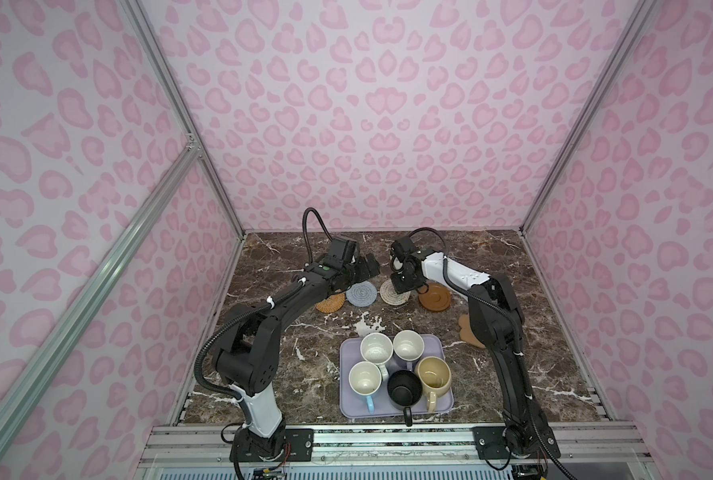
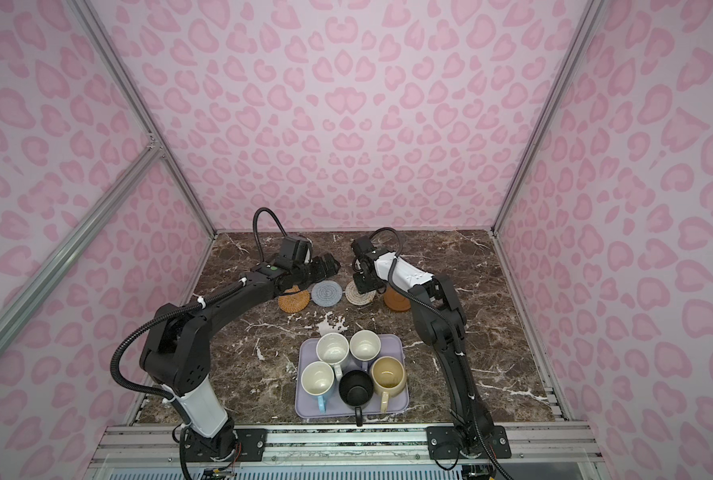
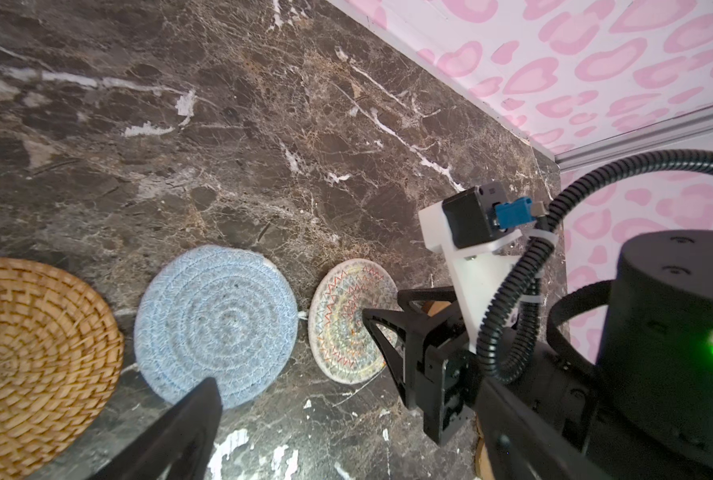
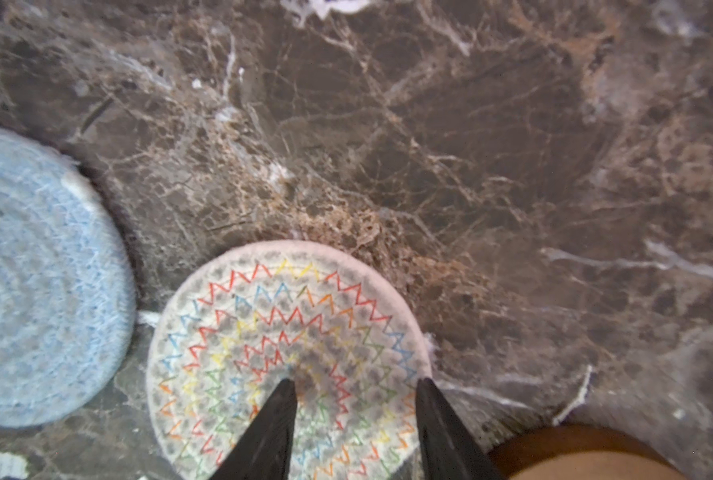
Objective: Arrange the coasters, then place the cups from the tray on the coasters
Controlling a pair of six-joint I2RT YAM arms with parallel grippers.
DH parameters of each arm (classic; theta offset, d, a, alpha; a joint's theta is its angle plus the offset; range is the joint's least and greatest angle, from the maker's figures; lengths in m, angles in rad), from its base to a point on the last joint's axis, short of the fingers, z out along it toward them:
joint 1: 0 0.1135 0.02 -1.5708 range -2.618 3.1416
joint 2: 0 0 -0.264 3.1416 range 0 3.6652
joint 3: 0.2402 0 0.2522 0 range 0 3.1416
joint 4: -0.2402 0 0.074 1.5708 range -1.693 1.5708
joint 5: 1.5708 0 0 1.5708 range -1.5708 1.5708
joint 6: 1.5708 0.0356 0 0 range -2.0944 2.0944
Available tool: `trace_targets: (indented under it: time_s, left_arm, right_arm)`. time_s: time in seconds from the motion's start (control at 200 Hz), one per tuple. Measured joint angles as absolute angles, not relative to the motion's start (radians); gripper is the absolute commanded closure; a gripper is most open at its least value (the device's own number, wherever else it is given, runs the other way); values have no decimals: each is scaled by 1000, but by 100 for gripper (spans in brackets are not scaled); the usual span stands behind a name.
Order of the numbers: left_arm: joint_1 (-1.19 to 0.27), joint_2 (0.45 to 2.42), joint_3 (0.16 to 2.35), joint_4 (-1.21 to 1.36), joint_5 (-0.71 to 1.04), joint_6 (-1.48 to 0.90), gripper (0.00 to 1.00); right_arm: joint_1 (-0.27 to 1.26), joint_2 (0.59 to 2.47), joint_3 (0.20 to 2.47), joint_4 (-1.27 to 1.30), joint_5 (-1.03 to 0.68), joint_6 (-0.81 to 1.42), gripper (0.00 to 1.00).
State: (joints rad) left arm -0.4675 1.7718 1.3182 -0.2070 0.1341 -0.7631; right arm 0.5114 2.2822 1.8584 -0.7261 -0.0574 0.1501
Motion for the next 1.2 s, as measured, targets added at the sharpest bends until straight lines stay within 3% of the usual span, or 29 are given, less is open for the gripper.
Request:
trace_targets:
  time_s: [0.155,0.27,0.345,0.38,0.74,0.96,1.2]
  left_arm:
    - [-467,1729,1282,-189,138,-767,2]
    - [-471,1681,1245,-146,160,-768,2]
    - [-484,1658,1236,-121,175,-770,2]
    - [-493,1654,1237,-111,184,-770,2]
    - [-605,1654,1287,-101,199,-798,2]
    - [-646,1758,1363,-96,186,-823,2]
    - [-672,1883,1449,-112,176,-829,2]
  right_arm:
    - [511,2205,1839,-712,-62,150,47]
    - [511,2119,1769,-690,-61,167,21]
    - [511,2040,1696,-665,-60,181,11]
    - [511,2003,1665,-654,-56,191,0]
    - [453,1678,1322,-497,-23,281,1]
    - [366,1622,1175,-408,-56,335,0]
    - [303,1708,1157,-360,-98,381,18]
